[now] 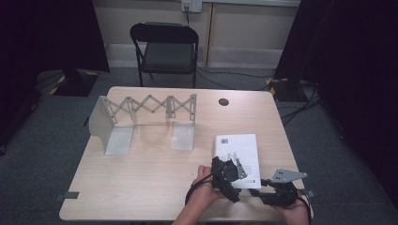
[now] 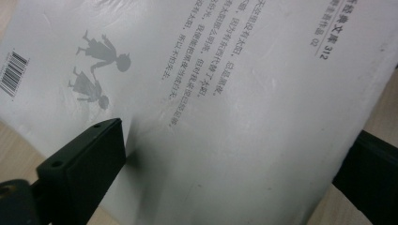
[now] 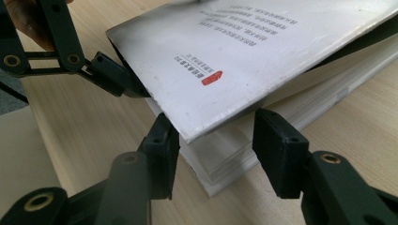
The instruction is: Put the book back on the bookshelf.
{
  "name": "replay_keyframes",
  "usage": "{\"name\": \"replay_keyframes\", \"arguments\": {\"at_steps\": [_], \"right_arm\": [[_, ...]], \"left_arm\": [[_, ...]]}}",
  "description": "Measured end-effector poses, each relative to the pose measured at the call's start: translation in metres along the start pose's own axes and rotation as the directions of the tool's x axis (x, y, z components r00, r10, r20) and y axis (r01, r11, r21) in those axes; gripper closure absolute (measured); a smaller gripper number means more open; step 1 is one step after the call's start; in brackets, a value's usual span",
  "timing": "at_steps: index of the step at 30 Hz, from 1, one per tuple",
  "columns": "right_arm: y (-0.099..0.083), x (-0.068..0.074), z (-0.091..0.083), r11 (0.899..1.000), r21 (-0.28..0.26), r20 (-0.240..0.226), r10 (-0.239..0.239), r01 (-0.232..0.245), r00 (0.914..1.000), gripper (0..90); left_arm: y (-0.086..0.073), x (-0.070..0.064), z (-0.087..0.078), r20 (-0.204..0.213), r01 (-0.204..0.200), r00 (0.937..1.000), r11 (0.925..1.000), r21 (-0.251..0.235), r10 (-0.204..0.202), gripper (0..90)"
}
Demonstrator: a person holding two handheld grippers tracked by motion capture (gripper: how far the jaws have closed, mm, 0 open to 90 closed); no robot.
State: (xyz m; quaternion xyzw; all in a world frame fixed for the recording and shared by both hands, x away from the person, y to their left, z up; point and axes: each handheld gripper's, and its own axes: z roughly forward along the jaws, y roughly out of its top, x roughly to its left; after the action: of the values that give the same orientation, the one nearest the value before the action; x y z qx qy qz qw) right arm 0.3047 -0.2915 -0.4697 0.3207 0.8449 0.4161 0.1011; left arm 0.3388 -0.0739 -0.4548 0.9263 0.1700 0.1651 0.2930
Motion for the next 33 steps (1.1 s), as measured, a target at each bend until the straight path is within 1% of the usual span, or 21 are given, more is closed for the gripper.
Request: {"name": "replay_keyframes", "arguments": {"at_steps": [1,2,3,5,6,10,12,14,15,19,20,21,22,25,27,28,29,30,31,32,33], "right_arm": [[0.0,0.0,0.0,1.0,0.0,-0.001,0.002,-0.002,1.0,51.6],[0.0,-0.001,0.0,1.0,-0.005,-0.005,0.007,-0.007,1.0,51.5],[-0.001,-0.001,0.001,1.0,-0.005,-0.006,0.008,-0.008,0.9999,50.2],[-0.002,-0.001,0.001,1.0,-0.003,-0.006,0.01,-0.01,0.9999,49.2],[-0.004,-0.002,0.005,1.0,0.016,-0.006,0.004,-0.004,1.0,46.8],[-0.005,-0.004,0.008,1.0,0.027,-0.017,0.01,-0.009,0.9998,47.8],[-0.004,-0.004,0.008,1.0,0.026,-0.004,0.01,-0.01,0.9999,51.2],[-0.003,-0.004,0.006,1.0,0.017,-0.006,0.015,-0.015,0.9999,51.2],[-0.002,-0.004,0.006,1.0,0.016,-0.002,0.01,-0.01,0.9999,51.3],[0.0,-0.002,0.005,1.0,0.01,0.004,0.006,-0.006,1.0,51.4],[0.002,-0.001,0.004,1.0,0.012,0.007,0.003,-0.003,1.0,51.4],[0.002,-0.001,0.004,1.0,0.012,0.007,0.003,-0.003,1.0,51.4],[0.003,-0.001,0.004,1.0,0.015,0.006,0.001,-0.001,1.0,51.4],[0.004,-0.001,0.004,1.0,0.014,0.008,0.0,0.0,1.0,51.4],[0.005,0.0,0.003,1.0,0.008,0.007,0.003,-0.003,1.0,51.4],[0.007,0.0,0.002,1.0,0.002,0.01,0.006,-0.006,0.9999,51.4],[0.007,0.0,0.002,1.0,0.002,0.01,0.006,-0.006,0.9999,51.4],[0.009,0.001,0.002,1.0,-0.004,0.01,0.007,-0.007,0.9999,51.4],[0.009,0.001,0.001,1.0,-0.002,0.012,0.005,-0.005,0.9999,51.4],[0.01,0.001,0.001,1.0,0.0,0.011,0.009,-0.009,0.9999,51.4],[0.01,0.001,0.001,1.0,0.0,0.011,0.009,-0.009,0.9999,51.4]], "left_arm": [[0.0,-0.002,-0.001,0.0,0.006,1.0,0.9999,-0.014,-0.006,5.3],[0.0,-0.002,-0.003,0.0,-0.017,0.9999,0.9999,-0.003,0.017,7.9],[0.0,-0.003,-0.004,0.002,-0.007,1.0,0.9999,-0.013,0.007,13.4],[0.0,-0.002,-0.007,0.014,-0.009,0.9999,0.9998,-0.019,0.009,19.1],[-0.001,-0.001,-0.01,0.032,0.008,0.9995,0.9995,-0.032,-0.007,21.8],[-0.002,0.0,-0.01,0.027,0.002,0.9996,0.9998,-0.022,-0.002,22.6],[-0.002,0.0,-0.009,0.028,0.001,0.9996,0.9997,-0.024,0.0,22.4],[-0.002,0.0,-0.01,0.028,-0.002,0.9996,0.9997,-0.022,0.003,22.3],[-0.003,0.0,-0.01,0.029,0.005,0.9996,0.9996,-0.028,-0.004,22.2],[-0.004,0.002,-0.011,0.046,0.011,0.9989,0.9992,-0.039,-0.009,20.7],[-0.004,0.002,-0.01,0.052,0.025,0.9984,0.9989,-0.04,-0.023,15.8],[-0.004,0.003,-0.009,0.05,0.017,0.9987,0.9993,-0.033,-0.015,15.8],[-0.003,0.003,-0.008,0.039,0.006,0.9992,0.9996,-0.028,-0.005,14.9],[-0.002,0.004,-0.007,0.036,0.008,0.9993,0.9994,-0.034,-0.007,13.5],[-0.001,0.002,-0.005,0.022,-0.007,0.9997,0.9992,-0.041,0.007,12.2],[-0.001,0.001,-0.004,0.022,-0.013,0.9997,0.9993,-0.036,0.013,6.7],[0.0,-0.001,-0.002,0.02,-0.007,0.9998,0.9992,-0.04,0.008,6.7],[0.001,-0.004,-0.001,0.009,-0.034,0.9994,0.9992,-0.021,0.034,1.8],[0.001,-0.006,0.001,-0.009,-0.033,0.9994,0.9991,-0.027,0.033,0.1],[0.001,-0.007,0.002,-0.023,-0.053,0.9984,0.9985,-0.013,0.053,0.0],[0.001,-0.007,0.002,-0.023,-0.053,0.9984,0.9985,-0.013,0.053,0.0]]}}
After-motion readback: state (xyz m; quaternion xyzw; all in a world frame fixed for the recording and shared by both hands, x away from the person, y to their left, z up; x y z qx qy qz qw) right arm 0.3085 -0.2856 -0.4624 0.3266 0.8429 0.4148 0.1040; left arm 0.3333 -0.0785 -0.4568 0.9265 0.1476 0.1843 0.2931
